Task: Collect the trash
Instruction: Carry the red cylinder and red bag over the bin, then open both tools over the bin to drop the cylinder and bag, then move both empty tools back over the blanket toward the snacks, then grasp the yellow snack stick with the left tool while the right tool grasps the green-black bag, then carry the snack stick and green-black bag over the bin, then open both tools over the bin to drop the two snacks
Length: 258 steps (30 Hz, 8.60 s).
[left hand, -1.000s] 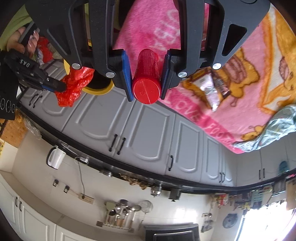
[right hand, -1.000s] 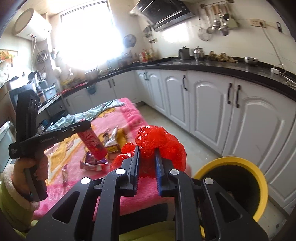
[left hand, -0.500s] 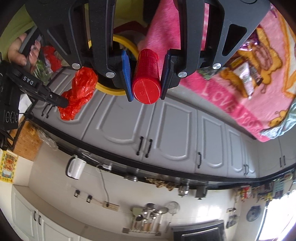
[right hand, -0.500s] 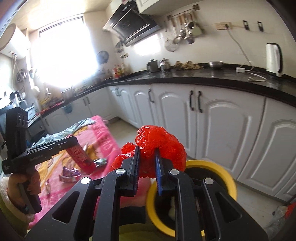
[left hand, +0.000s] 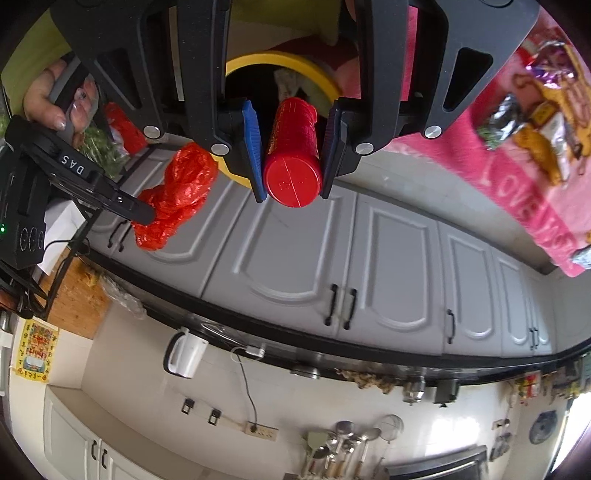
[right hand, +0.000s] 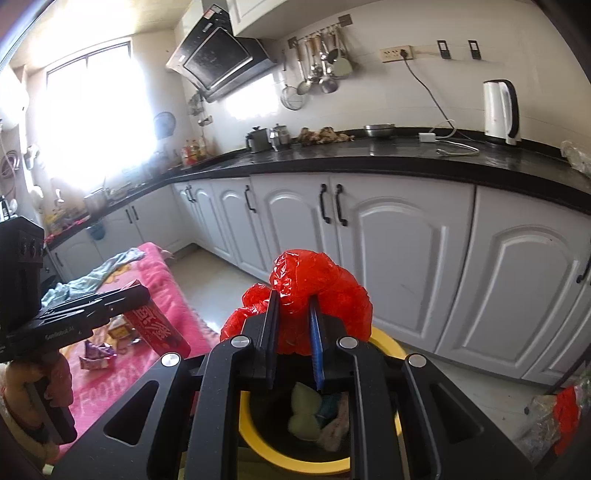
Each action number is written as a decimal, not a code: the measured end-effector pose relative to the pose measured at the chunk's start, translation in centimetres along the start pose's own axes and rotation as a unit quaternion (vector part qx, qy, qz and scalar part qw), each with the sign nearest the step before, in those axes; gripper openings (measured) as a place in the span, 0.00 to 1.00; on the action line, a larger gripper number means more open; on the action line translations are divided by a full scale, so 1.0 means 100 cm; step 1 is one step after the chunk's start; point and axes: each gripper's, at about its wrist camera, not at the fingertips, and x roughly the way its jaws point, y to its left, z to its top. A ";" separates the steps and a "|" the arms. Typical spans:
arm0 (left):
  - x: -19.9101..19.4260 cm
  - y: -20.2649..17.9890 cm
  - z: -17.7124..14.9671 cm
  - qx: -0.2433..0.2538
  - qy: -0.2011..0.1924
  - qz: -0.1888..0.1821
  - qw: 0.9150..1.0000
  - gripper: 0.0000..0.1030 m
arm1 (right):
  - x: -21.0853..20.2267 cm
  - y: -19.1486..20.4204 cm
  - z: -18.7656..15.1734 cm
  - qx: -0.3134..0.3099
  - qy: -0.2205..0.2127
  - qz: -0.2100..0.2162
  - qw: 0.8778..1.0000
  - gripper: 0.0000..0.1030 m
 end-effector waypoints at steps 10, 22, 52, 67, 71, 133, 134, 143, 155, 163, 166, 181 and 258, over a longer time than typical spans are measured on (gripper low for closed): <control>0.043 -0.020 -0.009 0.014 0.026 -0.024 0.999 0.21 | 0.017 -0.023 -0.012 0.018 0.018 -0.021 0.999 0.14; 0.078 -0.015 -0.024 -0.003 0.051 -0.038 0.998 0.22 | 0.049 -0.038 -0.025 0.043 0.048 -0.031 0.997 0.22; -0.034 0.075 -0.029 -0.081 -0.027 0.088 0.992 0.89 | 0.036 0.033 -0.020 -0.015 0.034 0.023 0.999 0.68; -0.096 0.108 -0.041 -0.091 -0.066 0.149 0.982 0.89 | 0.032 0.108 -0.023 -0.090 0.038 0.072 0.993 0.73; -0.111 0.117 -0.043 -0.098 -0.075 0.160 0.979 0.89 | 0.032 0.126 -0.024 -0.107 0.037 0.083 0.990 0.77; -0.206 0.262 -0.192 -0.297 0.019 0.283 0.912 0.89 | 0.252 0.283 -0.075 -0.177 0.223 0.164 0.945 0.78; -0.205 0.264 -0.194 -0.302 0.020 0.281 0.911 0.89 | 0.255 0.283 -0.075 -0.178 0.226 0.163 0.944 0.78; -0.189 0.264 -0.202 -0.294 0.051 0.292 0.909 0.54 | 0.268 0.292 -0.088 -0.206 0.230 0.155 0.938 0.77; -0.194 0.271 -0.205 -0.284 0.054 0.303 0.908 0.15 | 0.261 0.278 -0.083 -0.188 0.218 0.159 0.944 0.24; -0.203 0.264 -0.195 -0.281 0.027 0.287 0.915 0.14 | 0.249 0.268 -0.074 -0.159 0.214 0.181 0.947 0.04; -0.207 0.259 -0.189 -0.277 0.016 0.284 0.918 0.14 | 0.238 0.268 -0.070 -0.154 0.208 0.193 0.946 0.04; -0.184 0.213 -0.135 -0.217 -0.015 0.243 0.945 0.14 | 0.170 0.232 -0.042 -0.132 0.178 0.214 0.951 0.04; 0.106 -0.008 -0.022 -0.043 0.044 -0.009 0.998 0.48 | 0.078 -0.054 -0.073 0.058 0.149 -0.008 0.987 0.43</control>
